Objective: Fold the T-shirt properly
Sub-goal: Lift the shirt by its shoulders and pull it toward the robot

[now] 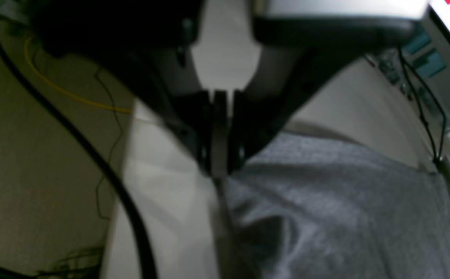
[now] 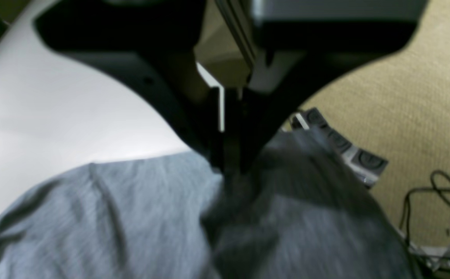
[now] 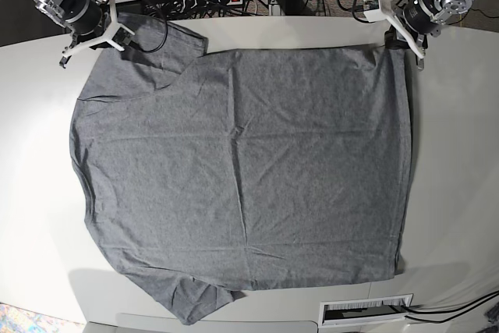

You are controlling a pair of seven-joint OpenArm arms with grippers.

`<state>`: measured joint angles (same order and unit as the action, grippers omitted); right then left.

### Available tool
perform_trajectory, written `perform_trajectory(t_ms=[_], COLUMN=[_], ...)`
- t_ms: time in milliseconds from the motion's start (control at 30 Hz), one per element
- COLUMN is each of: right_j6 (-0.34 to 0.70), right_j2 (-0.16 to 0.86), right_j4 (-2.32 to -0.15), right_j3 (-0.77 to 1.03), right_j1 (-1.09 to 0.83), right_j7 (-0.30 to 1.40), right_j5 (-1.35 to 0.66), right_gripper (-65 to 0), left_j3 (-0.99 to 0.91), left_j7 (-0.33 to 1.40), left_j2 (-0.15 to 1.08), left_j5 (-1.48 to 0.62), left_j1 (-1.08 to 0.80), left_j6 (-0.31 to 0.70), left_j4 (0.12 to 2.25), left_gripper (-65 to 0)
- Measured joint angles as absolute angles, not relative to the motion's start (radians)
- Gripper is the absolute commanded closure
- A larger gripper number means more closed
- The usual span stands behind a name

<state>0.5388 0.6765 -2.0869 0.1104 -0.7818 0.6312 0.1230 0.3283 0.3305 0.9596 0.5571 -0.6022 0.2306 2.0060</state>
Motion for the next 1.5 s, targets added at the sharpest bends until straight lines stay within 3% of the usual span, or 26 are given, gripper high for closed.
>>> perform_trajectory(t_ms=[267,500,1000,1233,1500], right_j6=[0.541,0.539,0.543,0.543,0.543], right_j2=[0.679,0.682,0.683,0.684,0.682], right_j4=[-2.172,-2.243,-2.344,-2.344,-2.344], right_j3=[0.124,0.257,0.459,0.46,0.463], right_j1=[-0.876,-0.997,-1.267,-1.283,-1.164], right_j7=[0.701,0.71,0.76,0.768,0.729], right_j5=[0.129,0.131,0.121,0.121,0.12], right_gripper=[0.0,0.0,0.0,0.0,0.0], left_j3=[0.327,0.327,0.326,0.326,0.326], left_j7=[0.392,0.42,0.507,0.55,0.548], left_j2=[0.987,1.037,1.106,1.161,1.166], left_j5=[0.594,0.636,0.862,1.036,1.114], left_j1=[-0.716,-0.763,-1.043,-1.172,-1.082], left_j6=[0.229,0.206,0.046,-0.077,-0.163], left_j4=[2.12,2.122,2.124,2.125,2.125], left_gripper=[0.0,0.0,0.0,0.0,0.0])
